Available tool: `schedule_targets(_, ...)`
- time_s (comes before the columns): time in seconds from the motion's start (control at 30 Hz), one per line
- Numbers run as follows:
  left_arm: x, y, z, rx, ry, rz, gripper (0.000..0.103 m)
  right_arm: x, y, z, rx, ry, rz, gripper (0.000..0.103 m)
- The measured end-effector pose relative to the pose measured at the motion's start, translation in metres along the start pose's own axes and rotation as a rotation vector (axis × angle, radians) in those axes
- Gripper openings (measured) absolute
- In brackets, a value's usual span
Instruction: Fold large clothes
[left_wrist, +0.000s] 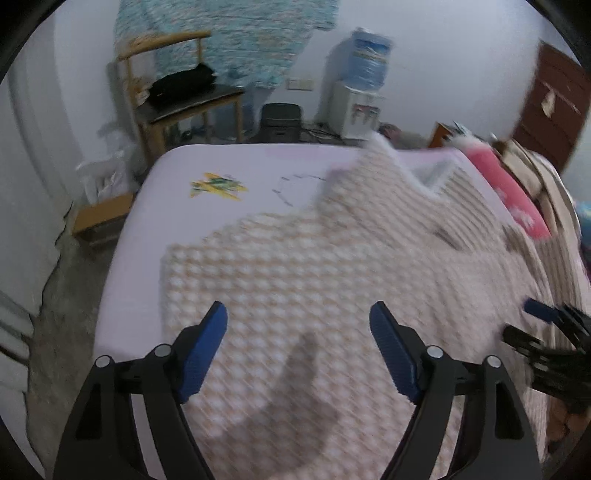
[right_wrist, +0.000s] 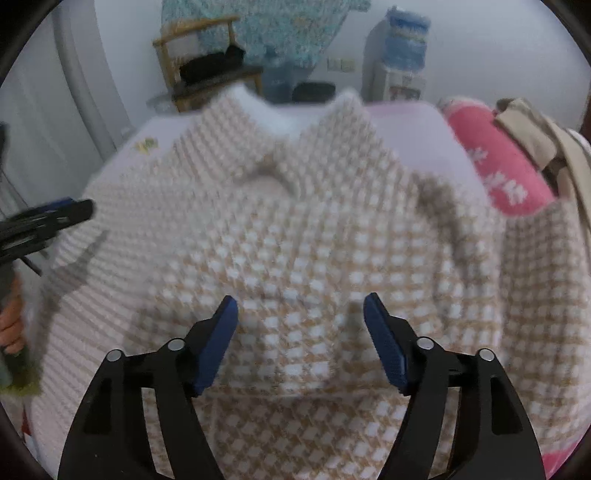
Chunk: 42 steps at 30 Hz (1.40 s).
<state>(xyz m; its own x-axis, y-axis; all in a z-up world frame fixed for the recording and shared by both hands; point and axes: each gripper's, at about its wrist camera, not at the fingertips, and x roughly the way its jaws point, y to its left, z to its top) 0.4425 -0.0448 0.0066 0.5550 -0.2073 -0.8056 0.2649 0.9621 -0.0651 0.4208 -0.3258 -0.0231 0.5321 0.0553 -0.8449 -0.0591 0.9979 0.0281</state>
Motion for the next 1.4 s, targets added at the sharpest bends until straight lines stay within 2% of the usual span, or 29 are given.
schedule_targets(0.13,-0.008,-0.036,-0.020,0.085,0.007,-0.010,0.082,-0.009,0.000,-0.006,0.018,-0.002,-0.029,0.072)
schedule_targets(0.27,0.001,-0.054,-0.038,0.135,0.015,0.031,0.085,-0.032,-0.005,-0.016,0.043,-0.043,-0.038,0.074)
schedule_targets(0.37,0.014,-0.058,-0.047,0.132,0.051,0.048,0.085,-0.035,-0.015,-0.027,0.086,-0.037,-0.039,0.074)
schedule_targets(0.47,0.021,-0.061,-0.052,0.131,0.052,0.071,0.087,-0.028,-0.021,-0.033,0.102,-0.017,-0.057,0.074)
schedule_targets(0.6,0.023,-0.054,-0.056,0.094,0.042,0.083,0.098,-0.034,-0.016,-0.031,0.096,-0.062,-0.053,0.074)
schedule_targets(0.73,0.026,-0.048,-0.057,0.067,0.032,0.069,0.098,-0.033,-0.005,-0.019,0.060,-0.104,-0.049,0.081)
schedule_targets(0.9,0.024,-0.045,-0.062,0.057,0.009,0.049,0.098,-0.008,-0.003,-0.022,0.055,-0.052,-0.074,0.083)
schedule_targets(1.03,0.025,-0.045,-0.061,0.061,0.015,0.051,0.098,-0.008,0.005,-0.023,0.023,-0.064,-0.108,0.087)
schedule_targets(1.1,0.025,-0.045,-0.060,0.058,0.032,0.053,0.098,-0.005,0.003,-0.022,0.026,-0.056,-0.117,0.093)
schedule_targets(1.4,0.027,-0.047,-0.059,0.058,0.037,0.069,0.099,-0.001,-0.006,-0.022,0.052,-0.035,-0.095,0.095)
